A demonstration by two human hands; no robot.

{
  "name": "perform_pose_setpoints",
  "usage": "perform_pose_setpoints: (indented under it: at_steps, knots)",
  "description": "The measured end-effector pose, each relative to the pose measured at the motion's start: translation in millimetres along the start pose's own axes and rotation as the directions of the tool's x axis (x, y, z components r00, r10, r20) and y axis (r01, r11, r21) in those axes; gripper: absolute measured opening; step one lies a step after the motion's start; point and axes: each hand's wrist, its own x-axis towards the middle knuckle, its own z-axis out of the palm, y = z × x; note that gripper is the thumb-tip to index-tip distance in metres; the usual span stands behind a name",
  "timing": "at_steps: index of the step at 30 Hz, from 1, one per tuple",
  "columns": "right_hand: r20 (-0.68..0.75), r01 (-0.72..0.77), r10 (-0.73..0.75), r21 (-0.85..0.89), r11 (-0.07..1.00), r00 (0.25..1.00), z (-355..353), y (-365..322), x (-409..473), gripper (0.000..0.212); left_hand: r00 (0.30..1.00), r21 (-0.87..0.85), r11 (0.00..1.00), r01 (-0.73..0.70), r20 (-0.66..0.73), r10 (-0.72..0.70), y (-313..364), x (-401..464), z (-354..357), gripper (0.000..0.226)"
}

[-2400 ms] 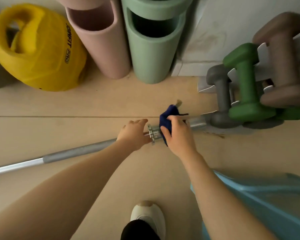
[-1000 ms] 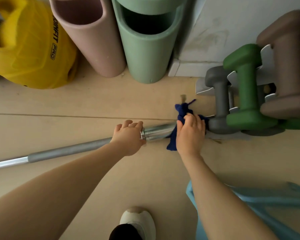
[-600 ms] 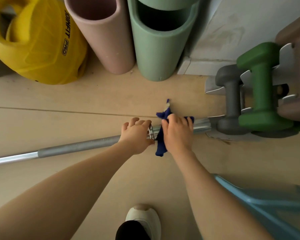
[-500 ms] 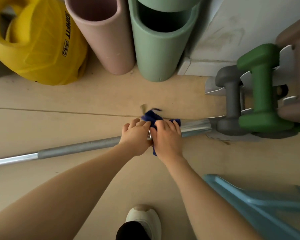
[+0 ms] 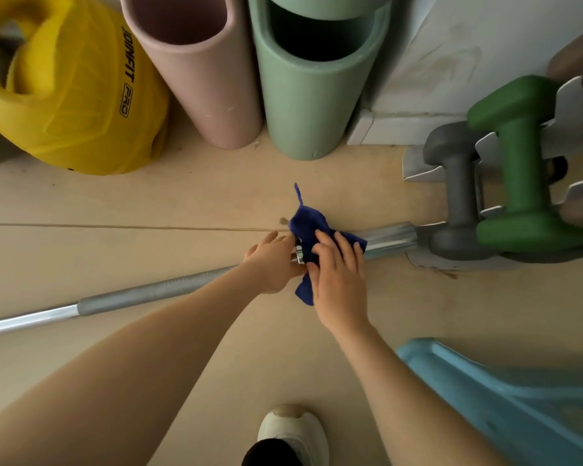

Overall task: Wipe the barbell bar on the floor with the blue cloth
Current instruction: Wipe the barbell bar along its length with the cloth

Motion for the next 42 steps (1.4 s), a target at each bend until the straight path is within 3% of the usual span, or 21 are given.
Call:
perform_pose_setpoints:
  at_steps: [1, 3, 5, 6, 8, 10, 12, 17, 20, 22, 26, 30, 32, 35, 36, 38, 42]
  knots:
    - [-0.013, 0.004, -0.005, -0.036, 0.999, 1.0, -2.7, 11.4, 6.2, 0.028, 1.0, -0.038, 0.999, -0.01, -0.003, 0.01, -2.1, 0.7, 1.7, 0.057]
    - [-0.061, -0.178, 0.172, -0.098, 0.979, 0.983, -12.9, 32.1, 26.4, 0.032, 0.998, -0.094, 0.996, -0.005, -0.07, -0.001, -2.3, -2.9, 3.9, 0.067]
    - [-0.067, -0.378, 0.374, -0.088, 0.921, 0.925, -19.2, 37.7, 40.9, 0.035, 0.977, -0.024, 1.0, -0.016, -0.215, 0.011, -1.7, -9.3, 7.1, 0.063]
    - [-0.071, -0.404, 0.399, -0.084, 0.911, 0.914, -18.7, 32.7, 42.2, 0.035, 0.958, 0.063, 0.997, -0.046, -0.281, 0.062, 0.1, -13.9, 8.5, 0.058]
    - [-0.051, -0.282, 0.278, -0.101, 0.954, 0.959, -10.3, 21.5, 33.5, 0.036, 0.928, 0.227, 0.969, -0.1, -0.329, 0.173, 1.3, -15.9, 14.0, 0.053]
    - [-0.005, -0.037, 0.037, -0.118, 0.992, 0.999, -3.5, 22.5, 18.3, 0.033, 0.929, 0.303, 0.948, -0.096, -0.314, 0.194, 0.4, -12.3, 15.2, 0.053]
    - [-0.005, 0.044, -0.045, -0.133, 0.99, 0.999, -6.9, 39.0, 14.3, 0.028, 0.93, 0.336, 0.936, -0.105, -0.3, 0.212, -1.5, -7.7, 10.4, 0.057]
    - [-0.148, -0.284, 0.265, -0.131, 0.95, 0.953, -21.7, 70.6, 38.4, 0.035, 0.943, 0.356, 0.922, -0.154, -0.225, 0.244, -0.6, -5.9, -0.4, 0.063]
    - [-0.107, -0.461, 0.456, -0.033, 0.887, 0.884, -26.5, 71.8, 53.2, 0.041, 0.936, 0.318, 0.936, -0.151, -0.259, 0.239, 0.5, -7.1, 1.3, 0.056]
    - [-0.071, -0.512, 0.508, -0.074, 0.856, 0.859, -29.8, 68.0, 61.5, 0.041, 0.935, 0.29, 0.945, -0.149, -0.27, 0.23, 0.3, -6.9, 1.5, 0.057]
    - [0.107, -0.166, 0.187, -0.179, 0.97, 0.976, -20.3, 20.1, 54.2, 0.04, 0.936, 0.23, 0.962, -0.149, -0.282, 0.212, -0.3, -6.7, 4.6, 0.065]
    - [0.252, 0.071, -0.045, -0.095, 0.993, 0.967, -15.8, 6.2, 47.4, 0.03, 0.934, 0.169, 0.977, -0.128, -0.312, 0.176, 1.5, -12.8, 12.6, 0.068]
    - [0.188, -0.017, 0.051, -0.18, 0.984, 0.981, -21.0, 29.0, 49.3, 0.035, 0.929, 0.184, 0.974, -0.129, -0.322, 0.183, 1.8, -13.4, 15.4, 0.068]
    - [0.046, -0.337, 0.359, -0.252, 0.907, 0.932, -28.9, 37.4, 50.1, 0.035, 0.924, 0.184, 0.974, -0.132, -0.332, 0.188, 1.3, -13.1, 16.4, 0.067]
    - [0.047, -0.333, 0.352, -0.226, 0.915, 0.935, -25.0, 28.5, 48.0, 0.032, 0.926, 0.181, 0.975, -0.13, -0.329, 0.185, 1.6, -13.7, 16.5, 0.067]
    - [0.078, -0.186, 0.199, -0.155, 0.97, 0.977, -18.9, 6.8, 39.3, 0.033, 0.929, 0.167, 0.977, -0.13, -0.325, 0.179, 3.6, -15.9, 17.0, 0.066]
    - [0.332, 0.033, -0.026, -0.016, 0.999, 0.943, -29.3, 1.9, 34.9, 0.031, 0.931, 0.138, 0.984, -0.115, -0.331, 0.155, 5.7, -18.0, 15.2, 0.063]
